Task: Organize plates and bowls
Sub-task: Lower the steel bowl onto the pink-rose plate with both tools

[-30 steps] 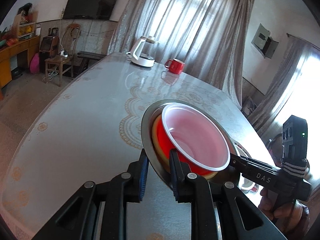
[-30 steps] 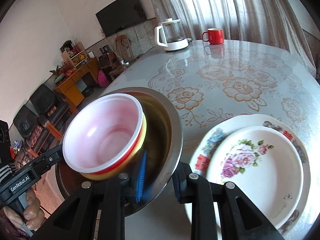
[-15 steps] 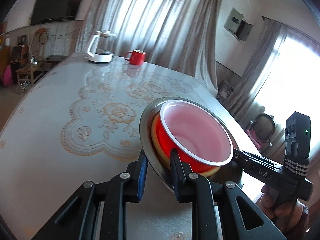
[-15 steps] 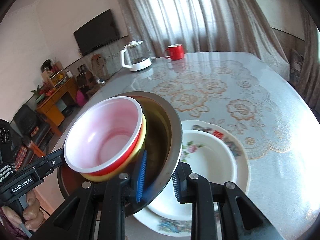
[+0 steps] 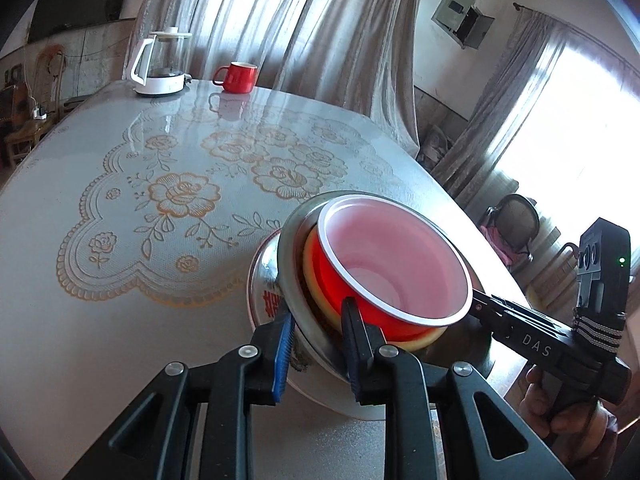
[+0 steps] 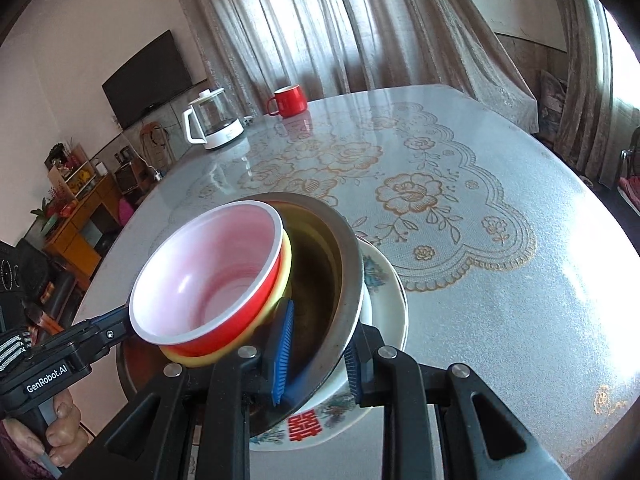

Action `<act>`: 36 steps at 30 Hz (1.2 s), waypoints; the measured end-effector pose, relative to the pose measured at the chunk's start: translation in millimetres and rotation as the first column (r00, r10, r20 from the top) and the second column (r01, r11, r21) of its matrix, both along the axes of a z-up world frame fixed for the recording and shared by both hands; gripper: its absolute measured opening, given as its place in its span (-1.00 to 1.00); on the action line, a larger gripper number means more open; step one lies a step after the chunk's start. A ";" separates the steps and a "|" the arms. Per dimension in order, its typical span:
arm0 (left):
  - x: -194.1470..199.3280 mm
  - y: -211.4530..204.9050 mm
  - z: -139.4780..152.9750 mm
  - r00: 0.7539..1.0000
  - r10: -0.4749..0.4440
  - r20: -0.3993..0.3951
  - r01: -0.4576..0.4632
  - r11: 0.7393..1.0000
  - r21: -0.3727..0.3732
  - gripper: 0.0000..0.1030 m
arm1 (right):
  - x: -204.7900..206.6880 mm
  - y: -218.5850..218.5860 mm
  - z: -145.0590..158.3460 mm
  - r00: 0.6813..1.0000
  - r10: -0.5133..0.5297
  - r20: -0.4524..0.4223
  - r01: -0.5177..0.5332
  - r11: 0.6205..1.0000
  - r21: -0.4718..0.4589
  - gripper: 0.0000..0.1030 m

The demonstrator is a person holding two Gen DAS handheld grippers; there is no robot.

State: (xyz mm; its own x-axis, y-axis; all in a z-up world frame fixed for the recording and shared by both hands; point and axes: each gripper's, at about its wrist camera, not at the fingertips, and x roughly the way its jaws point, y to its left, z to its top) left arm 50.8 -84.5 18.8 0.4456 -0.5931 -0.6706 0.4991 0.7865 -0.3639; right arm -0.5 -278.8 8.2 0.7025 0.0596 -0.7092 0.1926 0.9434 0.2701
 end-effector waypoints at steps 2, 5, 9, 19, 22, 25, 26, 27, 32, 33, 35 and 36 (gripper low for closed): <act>0.5 -2.5 -2.5 1.000 -0.003 -0.004 0.003 1.000 0.006 -0.56 | -0.4 -2.1 -2.9 1.000 -0.004 -0.008 0.004 1.000 -0.003 -0.54; 0.5 -3.7 -7.0 1.000 -0.005 -0.014 0.006 1.000 0.013 -0.56 | 1.7 -4.8 -8.3 1.000 -0.006 -0.020 0.006 1.000 -0.001 -0.54; 0.2 -6.2 -10.2 1.000 -0.010 -0.020 0.010 1.000 0.020 -0.56 | 2.4 -6.2 -14.3 0.999 -0.007 -0.034 0.007 1.000 0.000 -0.54; -1.0 -10.1 -15.8 0.999 -0.027 -0.032 0.028 0.999 0.024 -0.55 | 4.0 -9.0 -25.3 0.997 -0.015 -0.078 0.015 1.000 -0.006 -0.54; 0.3 -10.1 -16.8 0.999 -0.023 -0.033 0.024 0.999 0.022 -0.54 | 4.5 -8.2 -25.5 0.996 -0.019 -0.085 0.018 1.000 -0.014 -0.54; -0.4 -9.9 -17.3 0.999 -0.018 -0.032 0.018 1.000 0.022 -0.54 | 5.1 -7.2 -25.1 0.996 -0.023 -0.087 0.021 1.000 -0.020 -0.54; -0.8 -9.9 -17.0 0.999 -0.016 -0.030 0.017 1.000 0.022 -0.54 | 5.6 -6.9 -24.5 0.996 -0.023 -0.087 0.021 1.000 -0.022 -0.54; -1.3 -9.8 -16.8 0.999 -0.014 -0.030 0.015 1.000 0.023 -0.54 | 5.6 -6.9 -24.4 0.996 -0.023 -0.088 0.021 1.000 -0.021 -0.54; -3.7 -10.1 -16.8 1.000 -0.008 -0.024 0.009 1.000 0.024 -0.51 | 5.4 -5.8 -24.1 0.996 -0.027 -0.090 0.025 0.999 -0.025 -0.52; -4.2 -10.0 -16.9 1.000 -0.009 -0.023 0.009 1.000 0.024 -0.51 | 5.5 -5.4 -23.9 0.995 -0.028 -0.092 0.025 0.999 -0.027 -0.51; -6.0 -9.2 -16.4 1.000 -0.009 -0.024 0.009 1.000 0.022 -0.49 | 6.1 -4.6 -23.9 0.995 -0.028 -0.095 0.025 0.999 -0.032 -0.49; -7.4 -8.5 -15.9 1.000 -0.008 -0.022 0.009 1.000 0.018 -0.48 | 6.0 -4.0 -23.7 0.995 -0.029 -0.097 0.026 0.999 -0.035 -0.48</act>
State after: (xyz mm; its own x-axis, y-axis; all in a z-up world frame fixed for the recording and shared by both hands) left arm 43.4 -93.0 2.9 0.4258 -0.5846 -0.6906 0.4980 0.7887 -0.3606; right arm 5.5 -282.8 -15.5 0.6313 0.0166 -0.7753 0.2421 0.9456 0.2174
